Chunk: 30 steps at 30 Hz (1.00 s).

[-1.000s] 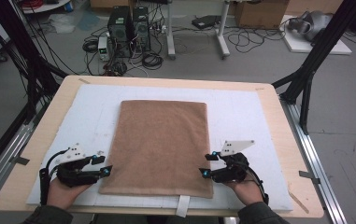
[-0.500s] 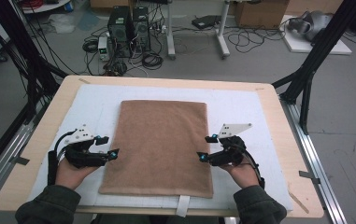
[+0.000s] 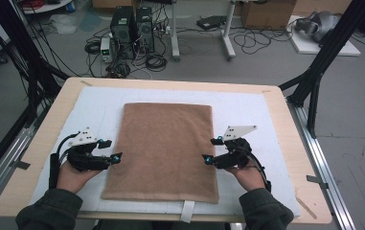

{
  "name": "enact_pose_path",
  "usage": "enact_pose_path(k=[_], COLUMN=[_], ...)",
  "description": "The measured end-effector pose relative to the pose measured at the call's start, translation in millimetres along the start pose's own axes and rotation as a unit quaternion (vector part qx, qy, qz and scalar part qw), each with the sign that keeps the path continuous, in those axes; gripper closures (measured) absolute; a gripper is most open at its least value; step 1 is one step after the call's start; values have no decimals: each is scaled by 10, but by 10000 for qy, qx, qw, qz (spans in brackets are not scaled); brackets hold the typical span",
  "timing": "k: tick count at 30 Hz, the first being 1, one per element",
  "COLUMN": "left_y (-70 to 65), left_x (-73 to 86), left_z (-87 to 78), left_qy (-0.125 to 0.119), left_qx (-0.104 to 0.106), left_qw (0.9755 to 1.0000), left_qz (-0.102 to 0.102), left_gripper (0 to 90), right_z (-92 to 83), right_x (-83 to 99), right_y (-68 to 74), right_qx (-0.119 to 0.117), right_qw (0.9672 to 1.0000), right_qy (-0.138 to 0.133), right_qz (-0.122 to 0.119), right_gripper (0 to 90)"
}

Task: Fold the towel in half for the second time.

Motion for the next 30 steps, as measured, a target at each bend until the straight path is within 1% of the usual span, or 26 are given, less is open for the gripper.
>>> enact_pose_path(k=[3, 4, 6, 7, 9, 10, 11, 13, 14, 15, 16, 18, 19, 20, 21, 22, 23, 24, 26, 27, 28, 30], left_y=[55, 84, 159, 205, 300, 350, 401, 500, 554, 618, 676, 766, 800, 838, 856, 879, 897, 915, 952, 974, 995, 1026], left_x=[-51, -78, -149, -190, -286, -334, -381, -459, -484, -498, -510, -508, -488, -443, -410, -368, -338, -316, -285, -273, -259, -239], left_z=[24, 32, 47, 52, 69, 86, 111, 190, 238, 286, 336, 430, 479, 547, 590, 642, 685, 720, 787, 817, 842, 891], left_qy=[-23, -11, 12, 25, -24, -32, -35, 28, 41, 117, 157, 118, 126, 232, 337, 453, 527, 571, 585, 567, 557, 462], left_qx=[-29, -60, -165, -217, -280, -353, -388, -368, -373, -445, -486, -613, -652, -682, -694, -722, -750, -778, -833, -875, -907, -869], left_qw=[10000, 10000, 9999, 9998, 9996, 9994, 9992, 9993, 9992, 9988, 9983, 9976, 9971, 9962, 9956, 9947, 9941, 9935, 9926, 9919, 9910, 9894], left_qz=[-58, -39, 7, -3, -40, -31, -33, -111, -138, -175, -263, -305, -379, -483, -533, -566, -573, -598, -665, -723, -814, -1070], left_gripper=[333, 333, 335, 338, 339, 341, 349, 387, 408, 424, 418, 415, 417, 415, 406, 401, 401, 400, 401, 404, 417, 468], right_z=[-2, -3, 2, 4, 1, 1, 7, 31, 46, 67, 87, 144, 186, 239, 312, 351, 397, 438, 518, 545, 580, 648], right_x=[-21, -35, -80, -100, -175, -215, -257, -330, -355, -376, -386, -367, -336, -291, -235, -208, -173, -141, -68, -48, -24, 10], right_y=[-68, -95, -192, -236, -358, -424, -500, -652, -718, -786, -847, -955, -1002, -1039, -1066, -1077, -1096, -1120, -1176, -1198, -1225, -1257], right_qx=[58, 68, 168, 217, 273, 309, 376, 466, 473, 502, 582, 668, 702, 713, 734, 769, 825, 862, 929, 968, 1018, 1104], right_qw=[10000, 10000, 9998, 9997, 9995, 9993, 9990, 9986, 9983, 9981, 9978, 9969, 9962, 9954, 9942, 9937, 9932, 9928, 9908, 9902, 9893, 9879], right_qy=[26, 32, 129, 150, 167, 189, 202, 207, 248, 258, 240, 251, 269, 366, 504, 559, 602, 607, 648, 652, 660, 655], right_qz=[9, 44, 34, 20, 85, 115, 105, 166, 227, 227, 229, 332, 438, 532, 597, 593, 551, 569, 741, 768, 804, 873], right_gripper=[293, 293, 293, 294, 294, 294, 295, 296, 299, 316, 320, 321, 320, 318, 318, 319, 325, 327, 345, 349, 358, 370])
Point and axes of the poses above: each handheld gripper's, and its own axes: z roughly forward along the jaws, x roughly out of its underside, y roughly to its left, the point moved 6 cm from there along z, roughly forward along the jaws, and after that the axes turned 3 degrees about -z, right-handed, at the moved point
